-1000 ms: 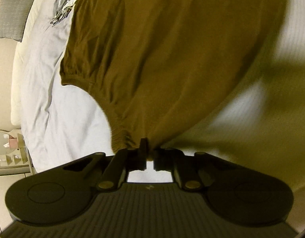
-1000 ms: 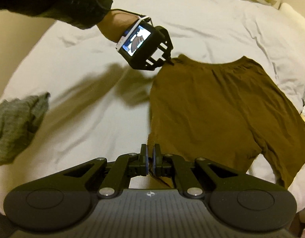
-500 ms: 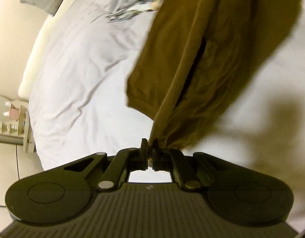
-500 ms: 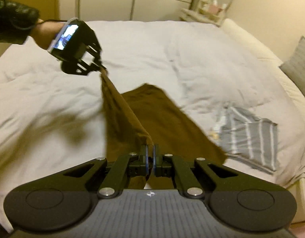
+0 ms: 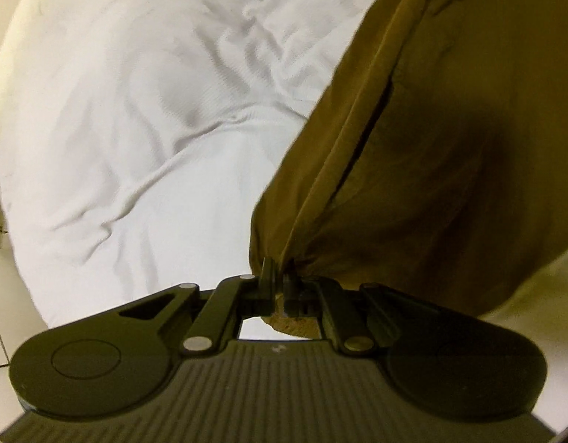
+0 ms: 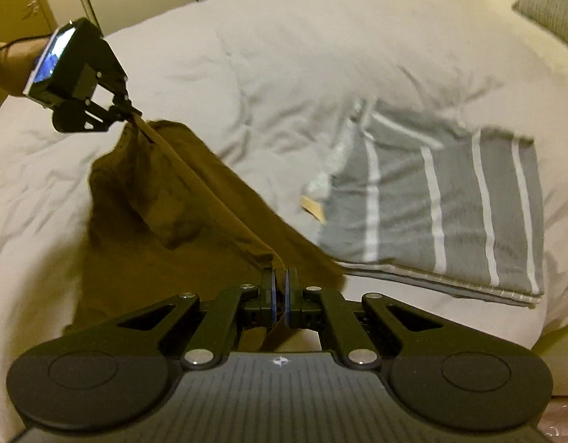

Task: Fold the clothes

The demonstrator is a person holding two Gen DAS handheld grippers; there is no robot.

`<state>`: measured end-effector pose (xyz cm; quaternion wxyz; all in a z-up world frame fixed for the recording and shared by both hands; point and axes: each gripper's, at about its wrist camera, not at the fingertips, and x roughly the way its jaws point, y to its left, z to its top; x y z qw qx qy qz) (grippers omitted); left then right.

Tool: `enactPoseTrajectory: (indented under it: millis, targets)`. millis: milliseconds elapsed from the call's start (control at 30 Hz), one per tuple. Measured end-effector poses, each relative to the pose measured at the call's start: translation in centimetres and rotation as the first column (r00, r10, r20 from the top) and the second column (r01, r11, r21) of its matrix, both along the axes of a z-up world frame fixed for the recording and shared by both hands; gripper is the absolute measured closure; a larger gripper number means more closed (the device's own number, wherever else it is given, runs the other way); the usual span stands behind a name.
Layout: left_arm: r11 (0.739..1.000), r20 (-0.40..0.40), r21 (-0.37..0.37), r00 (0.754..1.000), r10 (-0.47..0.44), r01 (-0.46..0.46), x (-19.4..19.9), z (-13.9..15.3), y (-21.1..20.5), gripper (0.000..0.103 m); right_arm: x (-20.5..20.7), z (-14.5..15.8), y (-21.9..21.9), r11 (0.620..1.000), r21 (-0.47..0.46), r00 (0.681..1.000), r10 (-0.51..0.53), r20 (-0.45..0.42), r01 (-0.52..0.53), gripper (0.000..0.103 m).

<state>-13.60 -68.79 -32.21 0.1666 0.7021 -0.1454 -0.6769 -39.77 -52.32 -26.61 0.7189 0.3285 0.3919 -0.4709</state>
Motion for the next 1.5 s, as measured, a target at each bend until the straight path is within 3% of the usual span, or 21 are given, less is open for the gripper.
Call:
enactPoseTrajectory:
  millis: [200,367,467,567,667,800,933,1067,1133,1167,1200,1333,1500]
  targets:
    - [0.998,0.050,0.054,0.999,0.013,-0.016,-1.8,-3.0,-3.1,0.100,-2.2,-5.1,-3.6,0.996,0.085,1.000,-0.022,0.006,0.021,0.101]
    - [0.997,0.053,0.064,0.997,0.049,-0.052,-1.9,-5.3,-4.5,0.092,-2.6,-8.7,-5.7,0.990,0.135,0.999,-0.038,0.008,0.036,0.101]
    - [0.992,0.017,0.063,0.994,0.109,-0.110,-1.5,-5.9,-5.2,0.086,-3.0,-9.5,-6.3,0.987,0.151,0.998,-0.066,0.020,0.063,0.100]
    - [0.982,-0.053,0.057,0.982,0.184,-0.181,-0.1,-4.5,-5.6,0.075,-3.5,-9.1,-6.1,0.986,0.145,0.995,-0.092,0.024,0.088,0.096]
    - [0.961,-0.152,0.071,0.949,0.276,-0.268,2.8,-1.6,-5.7,0.069,-4.1,-8.3,-5.7,0.983,0.145,0.993,-0.118,0.031,0.112,0.092]
    - [0.902,-0.225,0.103,0.874,0.431,-0.418,7.6,0.6,-5.4,0.069,-4.3,-8.2,-4.9,0.977,0.164,0.989,-0.145,0.043,0.136,0.089]
    - [0.839,-0.264,0.163,0.797,0.544,-0.519,10.5,0.6,-4.9,0.069,-3.8,-8.6,-4.7,0.973,0.178,0.987,-0.155,0.040,0.145,0.089]
    - [0.787,-0.338,0.245,0.711,0.617,-0.566,10.5,-0.1,-5.8,0.069,-3.2,-9.1,-4.8,0.974,0.180,0.989,-0.147,0.025,0.140,0.089]
    - [0.765,-0.347,0.280,0.682,0.644,-0.580,10.1,-0.8,-6.4,0.069,-3.0,-9.3,-4.8,0.973,0.185,0.989,-0.147,0.019,0.140,0.089]
    - [0.754,-0.342,0.298,0.672,0.657,-0.585,9.9,-1.2,-6.6,0.074,-2.9,-9.5,-4.8,0.972,0.188,0.989,-0.149,0.018,0.143,0.090]
    - [0.746,-0.336,0.311,0.666,0.666,-0.589,9.8,-1.5,-6.8,0.079,-2.8,-9.6,-5.0,0.971,0.192,0.989,-0.150,0.016,0.144,0.100]
    - [0.748,-0.336,0.314,0.669,0.663,-0.585,9.7,-1.3,-6.7,0.080,-2.6,-8.9,-4.9,0.973,0.174,0.988,-0.154,0.001,0.151,0.101]
    - [0.754,-0.423,0.290,0.628,0.654,-0.590,11.4,1.3,-5.9,0.080,-3.0,-6.2,-4.5,0.980,0.115,0.986,-0.166,0.009,0.164,0.101]
